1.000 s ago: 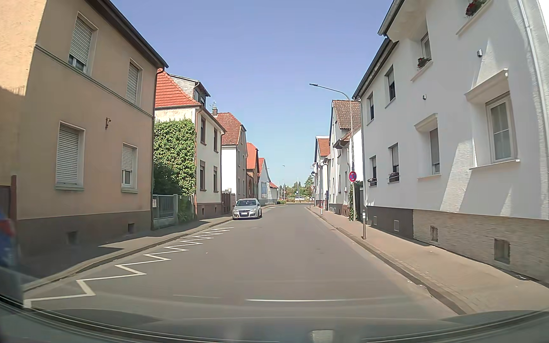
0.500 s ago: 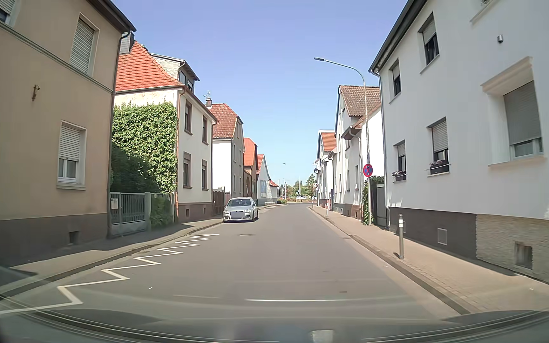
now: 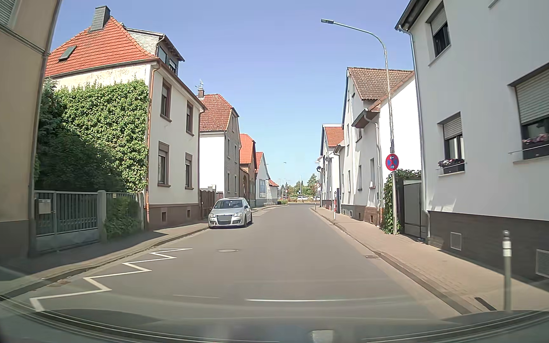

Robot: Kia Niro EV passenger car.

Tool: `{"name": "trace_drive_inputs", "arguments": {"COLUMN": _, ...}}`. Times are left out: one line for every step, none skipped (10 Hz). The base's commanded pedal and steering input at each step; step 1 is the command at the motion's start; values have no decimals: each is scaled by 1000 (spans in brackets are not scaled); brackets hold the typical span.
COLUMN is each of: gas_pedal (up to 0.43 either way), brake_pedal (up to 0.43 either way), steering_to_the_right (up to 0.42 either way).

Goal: Follow the waypoints while adhering to traffic rules and regulations

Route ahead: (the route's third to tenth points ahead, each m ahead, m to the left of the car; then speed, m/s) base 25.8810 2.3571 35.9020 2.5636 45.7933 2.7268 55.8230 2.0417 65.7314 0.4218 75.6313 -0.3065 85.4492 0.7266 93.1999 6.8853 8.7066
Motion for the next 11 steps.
{"name": "trace_drive_inputs", "arguments": {"gas_pedal": 150, "brake_pedal": 30, "steering_to_the_right": -3}}
{"name": "trace_drive_inputs", "arguments": {"gas_pedal": 150, "brake_pedal": 30, "steering_to_the_right": -3}}
{"name": "trace_drive_inputs", "arguments": {"gas_pedal": 138, "brake_pedal": 30, "steering_to_the_right": -3}}
{"name": "trace_drive_inputs", "arguments": {"gas_pedal": 130, "brake_pedal": 30, "steering_to_the_right": -3}}
{"name": "trace_drive_inputs", "arguments": {"gas_pedal": 118, "brake_pedal": 30, "steering_to_the_right": -2}}
{"name": "trace_drive_inputs", "arguments": {"gas_pedal": 118, "brake_pedal": 30, "steering_to_the_right": -2}}
{"name": "trace_drive_inputs", "arguments": {"gas_pedal": 118, "brake_pedal": 30, "steering_to_the_right": -2}}
{"name": "trace_drive_inputs", "arguments": {"gas_pedal": 118, "brake_pedal": 30, "steering_to_the_right": -2}}
{"name": "trace_drive_inputs", "arguments": {"gas_pedal": 118, "brake_pedal": 30, "steering_to_the_right": -1}}
{"name": "trace_drive_inputs", "arguments": {"gas_pedal": 118, "brake_pedal": 30, "steering_to_the_right": 0}}
{"name": "trace_drive_inputs", "arguments": {"gas_pedal": 118, "brake_pedal": 30, "steering_to_the_right": 2}}
